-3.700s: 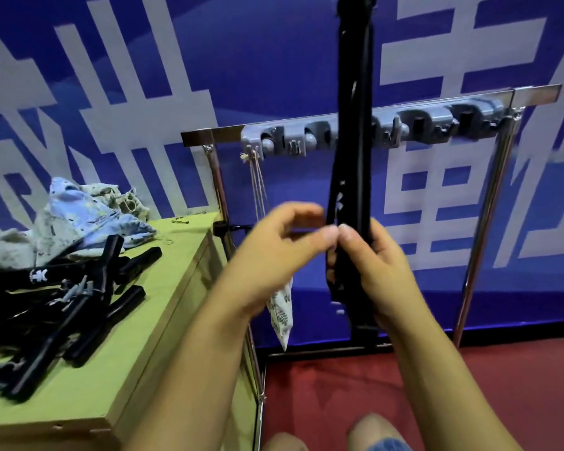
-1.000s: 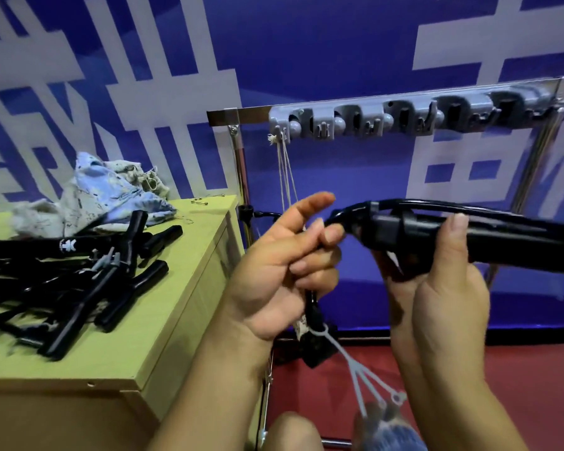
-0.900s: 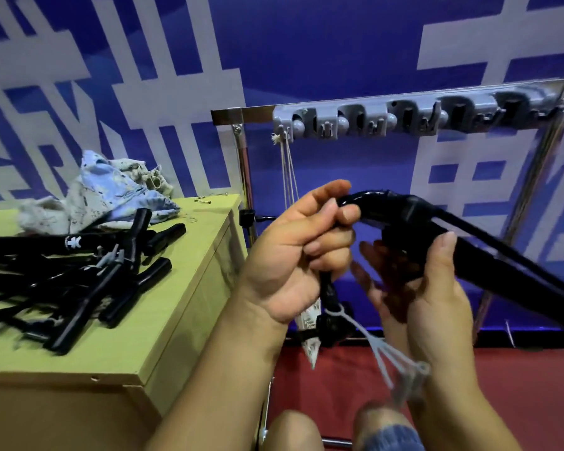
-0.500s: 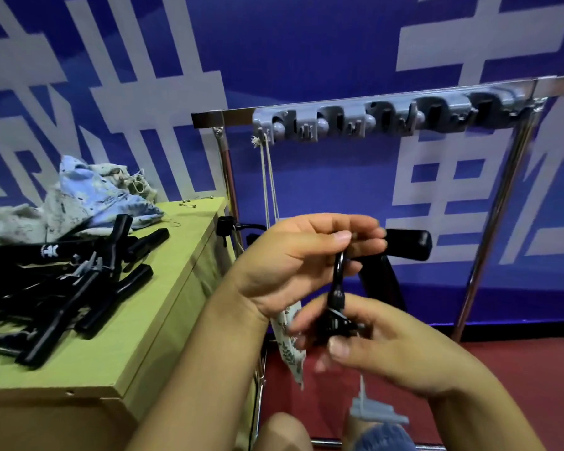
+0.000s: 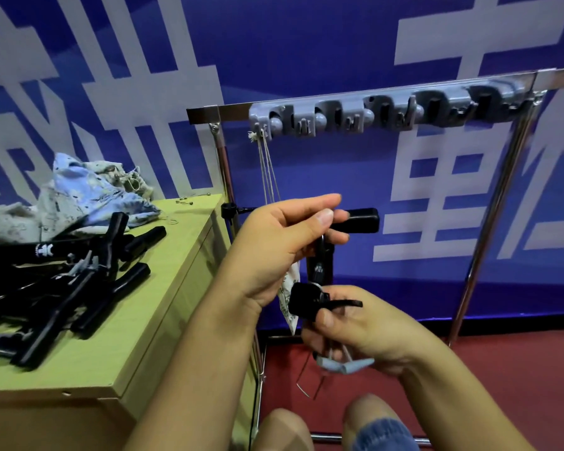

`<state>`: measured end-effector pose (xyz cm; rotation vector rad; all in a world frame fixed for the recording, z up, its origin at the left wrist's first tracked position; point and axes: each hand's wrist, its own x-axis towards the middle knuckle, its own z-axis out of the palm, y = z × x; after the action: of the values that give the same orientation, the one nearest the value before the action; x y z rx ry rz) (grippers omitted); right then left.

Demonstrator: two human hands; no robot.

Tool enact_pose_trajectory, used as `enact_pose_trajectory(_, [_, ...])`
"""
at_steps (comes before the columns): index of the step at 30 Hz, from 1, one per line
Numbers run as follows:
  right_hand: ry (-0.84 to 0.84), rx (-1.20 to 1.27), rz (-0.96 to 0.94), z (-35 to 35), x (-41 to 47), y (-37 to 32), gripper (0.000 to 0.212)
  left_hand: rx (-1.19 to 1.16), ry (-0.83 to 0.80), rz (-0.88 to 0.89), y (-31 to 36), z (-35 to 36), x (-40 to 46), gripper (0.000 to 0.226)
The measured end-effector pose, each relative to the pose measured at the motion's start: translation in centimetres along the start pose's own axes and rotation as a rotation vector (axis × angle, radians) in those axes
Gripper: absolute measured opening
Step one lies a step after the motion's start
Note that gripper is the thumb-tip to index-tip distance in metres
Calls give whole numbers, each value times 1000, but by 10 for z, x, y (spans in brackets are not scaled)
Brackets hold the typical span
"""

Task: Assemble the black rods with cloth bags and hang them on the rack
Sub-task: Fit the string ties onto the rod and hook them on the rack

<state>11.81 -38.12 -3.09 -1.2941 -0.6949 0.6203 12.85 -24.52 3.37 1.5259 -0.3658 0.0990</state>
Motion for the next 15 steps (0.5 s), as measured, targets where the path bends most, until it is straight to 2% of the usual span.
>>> enact_pose_trajectory(4, [-87,82,0,4,6,8,44,70,41,0,0,0,-1,21])
enact_pose_trajectory(8, [-140,194,-61,5,8,0,34,108,40,-114,-6,-6,3,18])
enact_pose_trajectory(12, [-133,245,-188,10,12,-10,25,124,-146,-369,-8,-5,-7,39])
enact_pose_trajectory(15, [-9,195,-241,11,18,-14,26,-45,-188,-461,-13,-13,-14,58])
